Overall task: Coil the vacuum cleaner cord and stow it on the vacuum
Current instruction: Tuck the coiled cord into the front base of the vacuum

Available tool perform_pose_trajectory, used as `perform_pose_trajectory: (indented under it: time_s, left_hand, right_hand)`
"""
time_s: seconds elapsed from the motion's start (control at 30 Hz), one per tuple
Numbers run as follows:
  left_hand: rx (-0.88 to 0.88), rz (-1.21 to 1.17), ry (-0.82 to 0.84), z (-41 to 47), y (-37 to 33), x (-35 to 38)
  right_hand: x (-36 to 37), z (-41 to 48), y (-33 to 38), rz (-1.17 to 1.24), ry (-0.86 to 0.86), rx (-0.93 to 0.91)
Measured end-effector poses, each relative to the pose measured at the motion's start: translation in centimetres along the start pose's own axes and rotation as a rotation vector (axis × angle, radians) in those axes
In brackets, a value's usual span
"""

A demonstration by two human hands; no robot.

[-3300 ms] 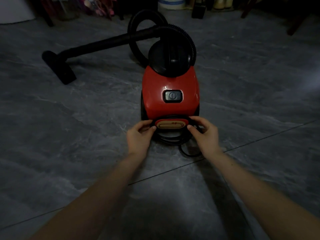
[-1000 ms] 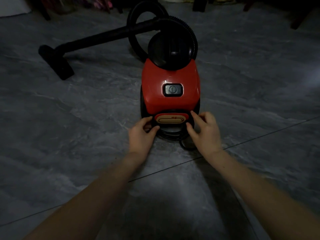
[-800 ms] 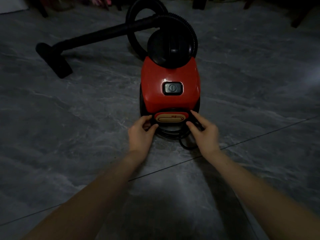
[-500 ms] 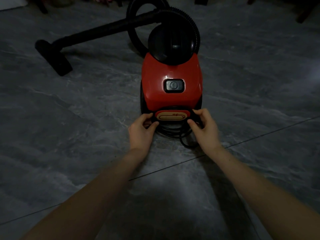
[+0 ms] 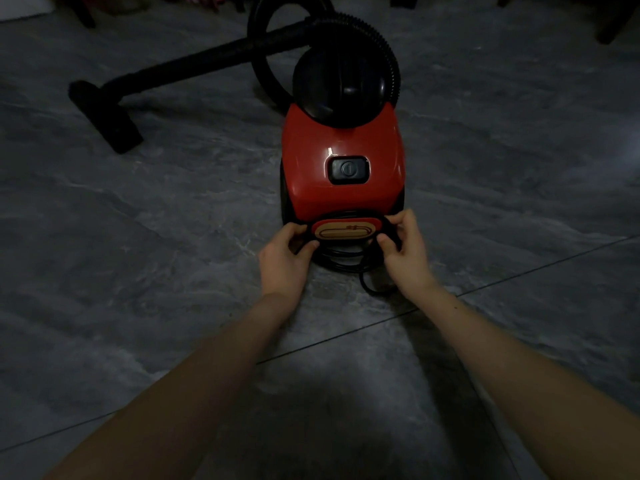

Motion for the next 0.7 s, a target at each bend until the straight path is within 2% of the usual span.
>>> perform_pose_trajectory:
  time_s: [0.23,0.37,0.7]
  left_hand:
    - [0.002,0.029,0.003,0.2,-0.1,-0.1]
    - [-0.007,0.02,0.024,0.3,-0.4,-0.1]
    - [0.023,0.027,0.062,-0.5,-0.4,-0.7]
  right_hand:
    - [-0.1,-0.6,-0.3,-0.072,-0.118,-0.02]
    - [-0.1,-0.5,0.6,-0.19,-0.103,-0.05]
    - [-0.6,-0.5,0.8,0.001,0.001,0.024]
Point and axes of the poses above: each hand's wrist, its own z-axis towards the middle knuckle, its own x-axis out of the palm, y = z × x, the point moved 8 cm from there along z, towards the middle knuckle, and after that the axes turned 2 degrees about -y, right-handed, at the moved point
